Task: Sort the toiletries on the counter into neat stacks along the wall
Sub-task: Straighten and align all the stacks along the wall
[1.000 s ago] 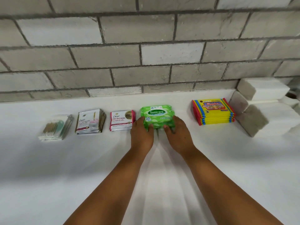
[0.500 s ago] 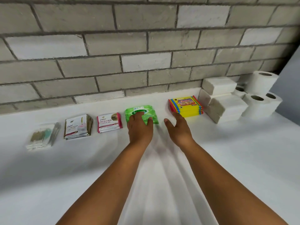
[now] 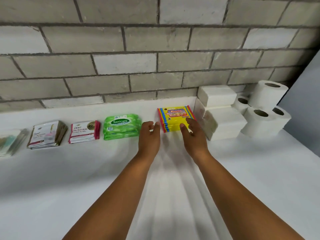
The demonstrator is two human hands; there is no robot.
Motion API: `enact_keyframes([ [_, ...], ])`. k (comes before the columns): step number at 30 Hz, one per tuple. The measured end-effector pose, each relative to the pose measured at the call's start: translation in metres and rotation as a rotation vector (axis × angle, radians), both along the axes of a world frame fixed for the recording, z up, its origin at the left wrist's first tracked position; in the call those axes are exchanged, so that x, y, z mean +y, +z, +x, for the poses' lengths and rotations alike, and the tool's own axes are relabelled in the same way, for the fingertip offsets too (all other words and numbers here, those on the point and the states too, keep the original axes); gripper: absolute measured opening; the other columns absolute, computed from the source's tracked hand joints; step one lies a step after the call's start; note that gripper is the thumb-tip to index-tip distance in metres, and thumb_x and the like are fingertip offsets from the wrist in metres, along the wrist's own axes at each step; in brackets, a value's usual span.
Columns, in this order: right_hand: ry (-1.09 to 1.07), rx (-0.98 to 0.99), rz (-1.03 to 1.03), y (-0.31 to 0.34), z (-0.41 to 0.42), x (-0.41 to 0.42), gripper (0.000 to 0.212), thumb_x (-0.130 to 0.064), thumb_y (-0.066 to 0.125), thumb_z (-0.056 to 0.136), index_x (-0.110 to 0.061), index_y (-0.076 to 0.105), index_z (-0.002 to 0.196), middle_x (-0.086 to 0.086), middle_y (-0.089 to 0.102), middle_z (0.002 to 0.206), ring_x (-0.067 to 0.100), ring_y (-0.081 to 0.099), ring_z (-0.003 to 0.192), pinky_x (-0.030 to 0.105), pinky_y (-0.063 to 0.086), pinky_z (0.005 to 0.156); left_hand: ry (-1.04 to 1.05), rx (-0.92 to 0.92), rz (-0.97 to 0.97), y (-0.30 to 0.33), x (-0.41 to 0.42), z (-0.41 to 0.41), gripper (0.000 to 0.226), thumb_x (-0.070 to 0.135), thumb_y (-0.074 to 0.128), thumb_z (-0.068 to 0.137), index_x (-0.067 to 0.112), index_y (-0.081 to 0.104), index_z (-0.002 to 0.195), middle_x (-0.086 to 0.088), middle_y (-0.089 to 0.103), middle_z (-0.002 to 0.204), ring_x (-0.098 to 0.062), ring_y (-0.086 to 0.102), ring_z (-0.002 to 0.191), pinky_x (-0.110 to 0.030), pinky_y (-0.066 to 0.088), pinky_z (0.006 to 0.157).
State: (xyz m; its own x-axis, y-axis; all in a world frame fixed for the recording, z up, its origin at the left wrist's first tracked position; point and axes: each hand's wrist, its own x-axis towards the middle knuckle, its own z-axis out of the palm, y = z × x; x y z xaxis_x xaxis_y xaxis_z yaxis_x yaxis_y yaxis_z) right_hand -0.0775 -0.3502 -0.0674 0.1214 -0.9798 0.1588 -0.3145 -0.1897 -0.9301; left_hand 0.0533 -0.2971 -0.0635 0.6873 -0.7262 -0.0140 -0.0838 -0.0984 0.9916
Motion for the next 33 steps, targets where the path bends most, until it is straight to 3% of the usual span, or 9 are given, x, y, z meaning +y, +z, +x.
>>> enact_keyframes([
  [4,-0.021,-0.024,-0.069,-0.012,-0.016,-0.026,0.045,-0.050,0.049,0.090,-0.022,0.057,0.124,-0.004,0.061,0.123,0.013,0.057,0.114,0.041,0.047,0.099,0.050,0.004,-0.029,-0.021,-0.020,-0.018,0.020,0.023,0.056,0.096,0.009,0.060,0.109,0.007,0.059,0.095,-0.007,0.058,0.087,-0.002,0.039,0.065],
  [8,-0.071,-0.016,-0.190,-0.017,-0.021,-0.051,0.028,-0.033,0.052,0.094,-0.017,0.061,0.115,-0.024,0.059,0.101,0.004,0.056,0.098,0.036,0.048,0.095,0.096,0.039,-0.024,-0.031,-0.043,-0.022,0.028,0.025,0.053,0.097,0.006,0.058,0.118,-0.003,0.062,0.113,-0.015,0.058,0.103,-0.015,0.039,0.075],
  [11,-0.090,0.086,-0.190,-0.023,-0.018,-0.066,0.033,-0.034,0.050,0.095,-0.016,0.058,0.123,-0.003,0.061,0.116,0.023,0.051,0.120,0.034,0.037,0.106,0.099,0.101,-0.021,-0.037,-0.058,-0.023,0.044,0.032,0.050,0.098,0.008,0.049,0.135,-0.001,0.055,0.130,-0.013,0.053,0.117,-0.021,0.039,0.090],
  [13,-0.096,0.154,-0.156,-0.030,-0.016,-0.073,0.042,-0.035,0.051,0.098,-0.015,0.051,0.134,-0.001,0.058,0.122,0.015,0.045,0.124,0.016,0.027,0.101,0.086,0.096,-0.053,-0.041,-0.067,-0.024,0.051,0.042,0.049,0.096,0.010,0.048,0.136,0.000,0.056,0.133,-0.015,0.053,0.122,-0.024,0.043,0.098],
  [15,-0.038,0.096,-0.109,-0.035,-0.012,-0.079,0.045,-0.037,0.048,0.099,-0.014,0.046,0.138,-0.003,0.059,0.120,0.010,0.052,0.113,0.012,0.031,0.091,0.072,0.087,-0.087,-0.042,-0.073,-0.027,0.034,0.034,0.047,0.100,0.018,0.050,0.130,0.014,0.057,0.120,0.004,0.057,0.109,-0.006,0.042,0.090],
  [18,-0.005,0.021,-0.092,-0.048,-0.005,-0.089,0.047,-0.047,0.041,0.099,-0.018,0.047,0.135,0.000,0.062,0.124,0.014,0.058,0.114,0.027,0.043,0.100,0.064,-0.042,-0.125,-0.045,-0.083,-0.032,0.030,0.022,0.043,0.103,0.026,0.047,0.133,0.026,0.053,0.113,0.026,0.049,0.098,0.005,0.033,0.081],
  [24,0.013,0.006,-0.129,-0.061,0.001,-0.098,0.055,-0.057,0.033,0.095,-0.022,0.052,0.132,-0.002,0.064,0.121,0.015,0.060,0.111,0.040,0.047,0.100,0.086,-0.193,-0.144,-0.056,-0.085,-0.030,0.039,0.032,0.042,0.098,0.030,0.047,0.137,0.024,0.053,0.124,0.016,0.049,0.112,-0.005,0.035,0.095],
  [30,0.114,0.038,-0.153,-0.062,0.016,-0.086,0.051,-0.056,0.033,0.098,-0.024,0.054,0.132,-0.004,0.061,0.123,0.010,0.057,0.112,0.030,0.048,0.098,0.139,-0.239,-0.125,-0.064,-0.077,-0.008,0.041,0.033,0.039,0.101,0.025,0.046,0.140,0.008,0.057,0.133,-0.006,0.054,0.120,-0.030,0.044,0.103],
  [33,0.125,0.111,-0.165,-0.063,0.022,-0.081,0.053,-0.056,0.033,0.097,-0.023,0.050,0.135,-0.004,0.058,0.127,0.010,0.055,0.115,0.025,0.046,0.097,0.136,-0.254,-0.135,-0.061,-0.071,-0.001,0.038,0.030,0.041,0.102,0.022,0.047,0.139,0.011,0.058,0.128,-0.001,0.054,0.117,-0.024,0.044,0.099],
])
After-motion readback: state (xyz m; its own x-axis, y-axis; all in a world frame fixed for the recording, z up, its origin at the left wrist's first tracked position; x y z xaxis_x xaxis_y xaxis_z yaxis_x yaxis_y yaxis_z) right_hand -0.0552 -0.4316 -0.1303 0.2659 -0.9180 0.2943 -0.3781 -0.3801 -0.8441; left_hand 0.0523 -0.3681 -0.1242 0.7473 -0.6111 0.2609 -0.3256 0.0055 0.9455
